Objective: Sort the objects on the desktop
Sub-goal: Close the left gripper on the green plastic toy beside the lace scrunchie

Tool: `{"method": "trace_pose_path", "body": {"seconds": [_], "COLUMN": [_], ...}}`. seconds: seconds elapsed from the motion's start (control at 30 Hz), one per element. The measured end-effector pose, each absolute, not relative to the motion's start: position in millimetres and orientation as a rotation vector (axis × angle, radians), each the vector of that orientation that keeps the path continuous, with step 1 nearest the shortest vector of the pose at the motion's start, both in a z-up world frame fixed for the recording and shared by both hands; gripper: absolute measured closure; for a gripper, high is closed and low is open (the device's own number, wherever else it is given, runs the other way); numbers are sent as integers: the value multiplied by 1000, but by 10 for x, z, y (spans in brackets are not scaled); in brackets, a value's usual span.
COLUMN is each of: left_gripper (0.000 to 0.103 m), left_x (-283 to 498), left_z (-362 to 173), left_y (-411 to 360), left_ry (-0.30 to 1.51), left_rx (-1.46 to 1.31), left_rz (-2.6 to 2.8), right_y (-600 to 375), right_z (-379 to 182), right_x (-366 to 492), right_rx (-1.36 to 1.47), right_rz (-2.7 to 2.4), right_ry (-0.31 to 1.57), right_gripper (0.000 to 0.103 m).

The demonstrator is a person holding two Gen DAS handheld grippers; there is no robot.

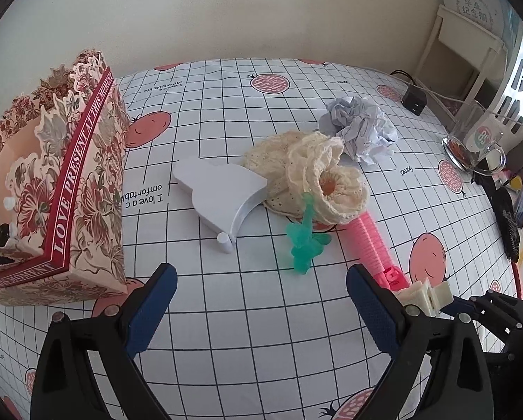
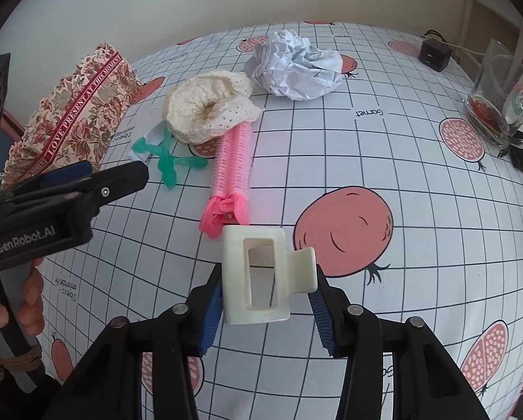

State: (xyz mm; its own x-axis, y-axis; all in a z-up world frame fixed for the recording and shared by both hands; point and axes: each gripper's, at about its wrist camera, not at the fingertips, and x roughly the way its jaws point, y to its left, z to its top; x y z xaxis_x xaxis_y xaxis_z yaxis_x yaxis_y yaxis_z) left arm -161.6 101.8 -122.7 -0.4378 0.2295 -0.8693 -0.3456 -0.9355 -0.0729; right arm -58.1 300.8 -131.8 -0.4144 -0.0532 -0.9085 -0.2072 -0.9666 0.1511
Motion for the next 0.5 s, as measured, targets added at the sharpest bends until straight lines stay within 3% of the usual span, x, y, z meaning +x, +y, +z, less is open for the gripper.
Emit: {"method": "trace_pose_path", "body": {"seconds": [0.37, 0.5], "left_gripper": [6, 12], "left_x": [-1643, -1672], "left_z": [-1310, -1331], "left_y": [1158, 1190], "left_ry": [272, 266], "left_rx": [-1401, -1405], "left_rz": [2410, 2401], "right_y": [3195, 3150], "right_z": [-1297, -1334], "right_x": [-561, -622], "right_rx": [-1613, -1609], "right_rz": [2541, 2545], "right_ry": [430, 438], "right_gripper": [54, 53]}}
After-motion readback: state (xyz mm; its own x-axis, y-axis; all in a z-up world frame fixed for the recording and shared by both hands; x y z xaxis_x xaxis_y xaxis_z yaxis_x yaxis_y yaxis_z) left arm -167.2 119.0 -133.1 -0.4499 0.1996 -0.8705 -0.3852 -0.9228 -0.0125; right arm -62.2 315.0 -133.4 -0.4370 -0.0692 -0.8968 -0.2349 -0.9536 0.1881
